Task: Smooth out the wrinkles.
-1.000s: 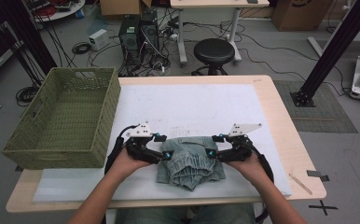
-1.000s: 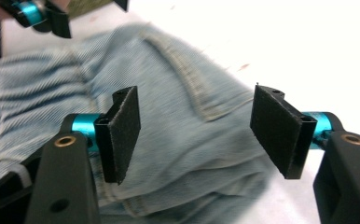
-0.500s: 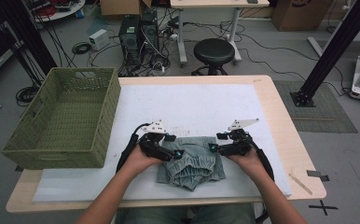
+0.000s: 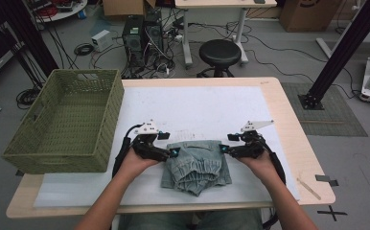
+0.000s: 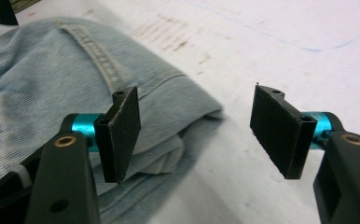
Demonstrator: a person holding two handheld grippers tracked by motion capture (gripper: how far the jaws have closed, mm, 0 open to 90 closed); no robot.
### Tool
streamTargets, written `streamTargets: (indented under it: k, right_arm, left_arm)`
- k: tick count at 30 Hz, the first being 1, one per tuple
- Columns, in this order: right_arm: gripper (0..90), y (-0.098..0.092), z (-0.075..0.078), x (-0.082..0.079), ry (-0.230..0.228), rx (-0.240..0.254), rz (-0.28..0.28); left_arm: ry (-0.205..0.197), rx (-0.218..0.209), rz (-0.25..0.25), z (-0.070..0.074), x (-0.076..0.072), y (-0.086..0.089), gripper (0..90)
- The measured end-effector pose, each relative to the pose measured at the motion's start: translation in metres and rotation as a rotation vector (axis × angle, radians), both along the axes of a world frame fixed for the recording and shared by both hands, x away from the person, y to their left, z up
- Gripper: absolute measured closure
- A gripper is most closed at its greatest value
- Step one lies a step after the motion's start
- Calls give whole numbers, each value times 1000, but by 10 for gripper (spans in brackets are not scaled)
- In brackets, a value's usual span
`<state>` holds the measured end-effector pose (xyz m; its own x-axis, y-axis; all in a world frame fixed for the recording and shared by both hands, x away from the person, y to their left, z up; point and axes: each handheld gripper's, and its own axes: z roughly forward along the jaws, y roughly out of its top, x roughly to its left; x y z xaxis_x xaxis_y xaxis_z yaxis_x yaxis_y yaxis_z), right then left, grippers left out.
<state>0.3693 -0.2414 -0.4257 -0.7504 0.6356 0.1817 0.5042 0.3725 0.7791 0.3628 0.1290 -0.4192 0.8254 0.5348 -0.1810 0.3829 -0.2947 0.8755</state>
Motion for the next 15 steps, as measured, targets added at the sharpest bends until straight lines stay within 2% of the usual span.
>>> streamTargets:
  k: [3, 6, 7, 9, 13, 15]
  right_arm:
    - [337, -3, -2, 3, 28, -1, -11]
    - [332, 3, -9, 4, 78, -18, 9]
    - [327, 5, -11, 4, 91, -21, 12]
    - [306, 6, -13, 4, 106, -25, 10]
    - [293, 11, -20, 5, 170, -36, 15]
    - [303, 13, -21, 5, 166, -45, 15]
  left_arm:
    - [34, 28, 16, -6, 4, 1, 204]
    - [73, 100, -4, -14, 6, -3, 198]
    - [87, 113, -10, -18, 6, -4, 193]
    - [111, 123, -13, -23, 6, -6, 193]
    - [182, 103, -11, -34, 9, -9, 196]
    - [174, 105, -13, -34, 9, -9, 195]
